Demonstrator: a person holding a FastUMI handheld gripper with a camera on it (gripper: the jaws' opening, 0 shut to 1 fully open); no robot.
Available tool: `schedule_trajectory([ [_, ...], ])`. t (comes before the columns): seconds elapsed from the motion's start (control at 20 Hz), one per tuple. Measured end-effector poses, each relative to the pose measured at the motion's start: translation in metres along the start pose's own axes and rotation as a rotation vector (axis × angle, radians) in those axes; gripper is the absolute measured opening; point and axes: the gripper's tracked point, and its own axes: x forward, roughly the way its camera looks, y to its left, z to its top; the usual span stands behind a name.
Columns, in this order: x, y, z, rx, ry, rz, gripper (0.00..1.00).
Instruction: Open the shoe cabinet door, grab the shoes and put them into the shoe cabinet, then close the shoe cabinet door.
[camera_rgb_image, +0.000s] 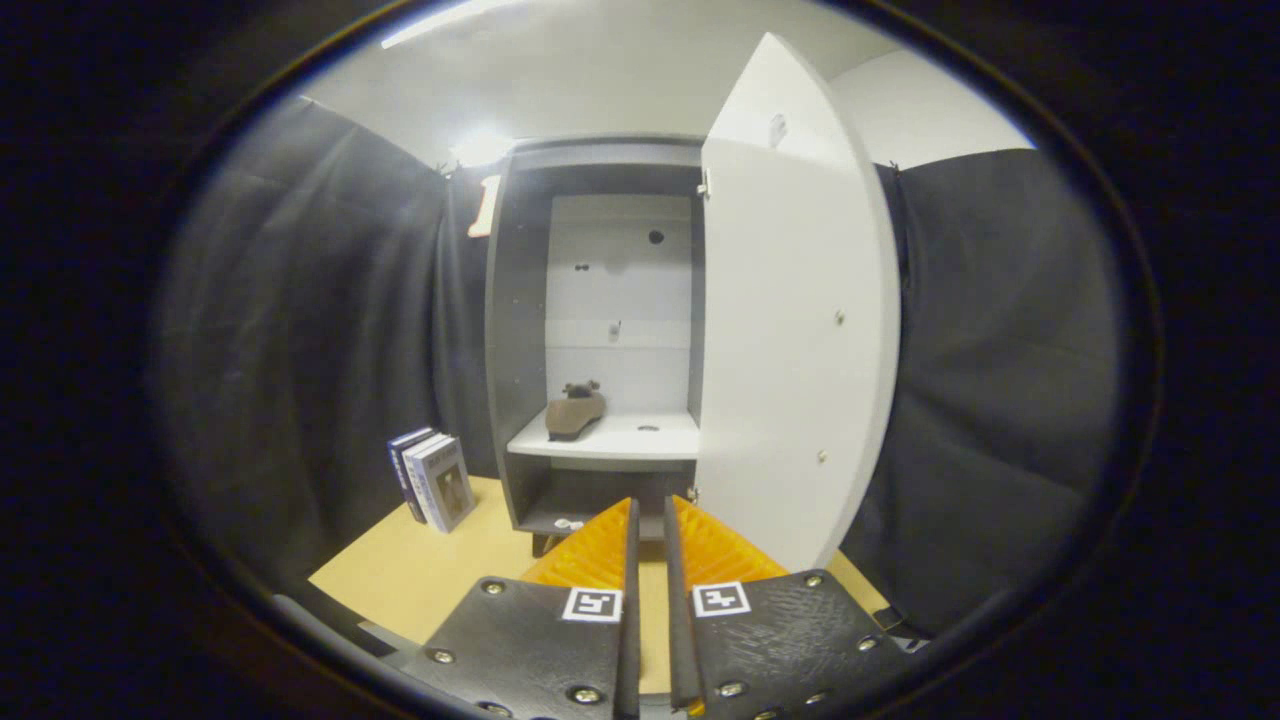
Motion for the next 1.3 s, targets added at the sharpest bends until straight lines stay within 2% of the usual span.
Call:
schedule_trajectory([
  [0.05, 0.003, 0.012, -0.013, 0.016, 0.017, 0.000, 0.12],
  [0.15, 0.011, 0.032, -0.045, 0.052, 0.068, 0.003, 0.22],
  [0.2, 0.017, 0.042, -0.065, 0.069, 0.099, 0.013, 0.24],
  [0.4, 0.040, 0.064, -0.144, 0.091, 0.209, 0.040, 0.24],
  [0.55, 0.061, 0.065, -0.206, 0.064, 0.279, 0.047, 0.24],
  [0.9, 0.100, 0.063, -0.338, 0.095, 0.438, 0.113, 0.25],
  [1.3, 0.131, 0.063, -0.384, 0.038, 0.551, 0.147, 0.25],
])
